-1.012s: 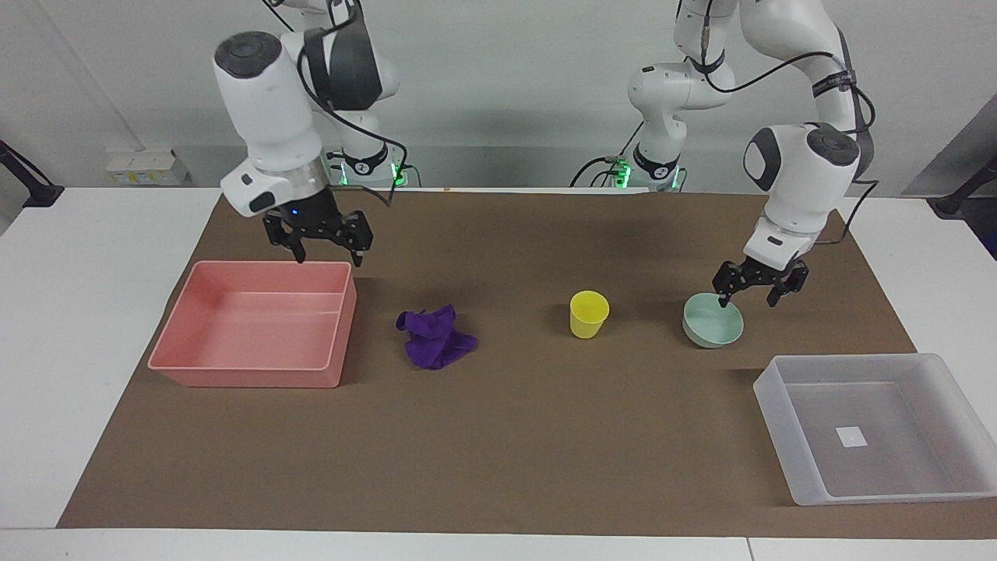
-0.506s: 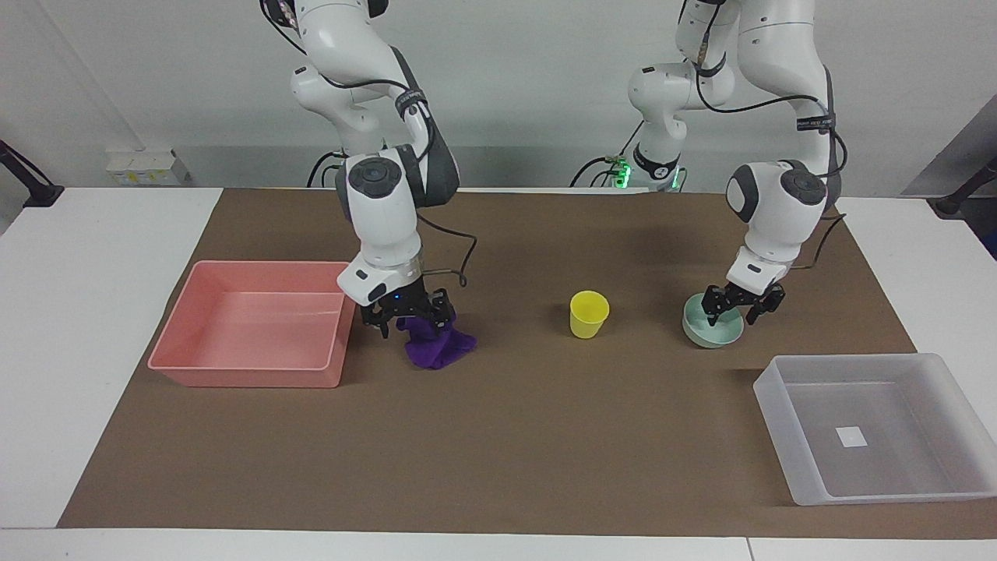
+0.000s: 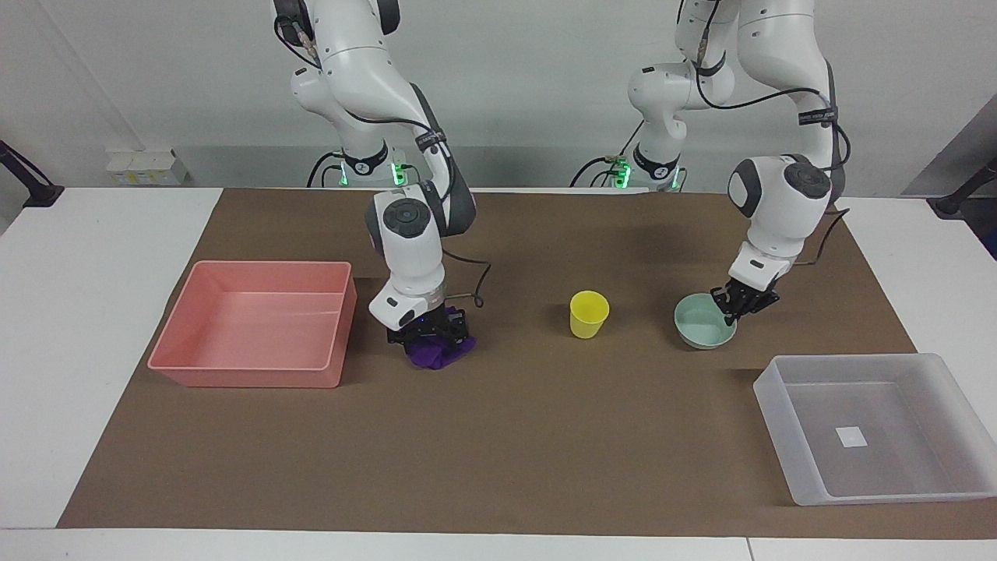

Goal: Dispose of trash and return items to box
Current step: 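Grasp the green bowl with the left gripper while the right gripper grasps the purple cloth, then lift the bowl into the clear bin while the right gripper carries the cloth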

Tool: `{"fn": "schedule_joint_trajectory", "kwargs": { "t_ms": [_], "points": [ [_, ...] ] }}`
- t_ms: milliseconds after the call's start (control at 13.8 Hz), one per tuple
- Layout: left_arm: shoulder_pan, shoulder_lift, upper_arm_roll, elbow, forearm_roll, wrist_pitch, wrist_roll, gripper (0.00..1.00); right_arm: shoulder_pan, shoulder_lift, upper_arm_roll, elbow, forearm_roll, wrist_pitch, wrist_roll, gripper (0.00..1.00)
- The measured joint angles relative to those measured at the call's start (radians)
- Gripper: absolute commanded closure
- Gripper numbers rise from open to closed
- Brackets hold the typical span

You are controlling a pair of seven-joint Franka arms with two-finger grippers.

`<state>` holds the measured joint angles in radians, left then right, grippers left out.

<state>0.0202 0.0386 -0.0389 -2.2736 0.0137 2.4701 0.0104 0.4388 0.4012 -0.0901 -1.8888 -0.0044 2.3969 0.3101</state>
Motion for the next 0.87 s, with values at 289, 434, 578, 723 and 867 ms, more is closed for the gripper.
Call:
{"fn": "schedule_joint_trajectory", "kwargs": {
  "t_ms": [289,434,578,723,867],
  "points": [
    [0.007,-0.021,0.005,0.152,0.0,-0.128,0.0,1.0,0.0,-0.001,0.0,-0.027,0.063,0.0,-0.043,0.4],
    [0.027,-0.005,0.005,0.238,0.0,-0.147,0.0,1.0,-0.003,-0.002,-0.002,-0.041,0.067,0.0,-0.088,1.0],
    [0.06,0.044,0.006,0.325,0.0,-0.148,0.004,1.0,-0.005,-0.007,-0.004,-0.044,0.068,0.0,-0.095,1.0],
    [0.093,0.123,0.006,0.434,0.001,-0.148,0.012,1.0,-0.004,-0.016,-0.003,-0.044,0.072,-0.008,-0.092,1.0],
    [0.121,0.219,0.006,0.559,0.002,-0.15,0.022,1.0,-0.005,-0.031,-0.004,-0.044,0.074,-0.036,-0.082,1.0]
  ]
}}
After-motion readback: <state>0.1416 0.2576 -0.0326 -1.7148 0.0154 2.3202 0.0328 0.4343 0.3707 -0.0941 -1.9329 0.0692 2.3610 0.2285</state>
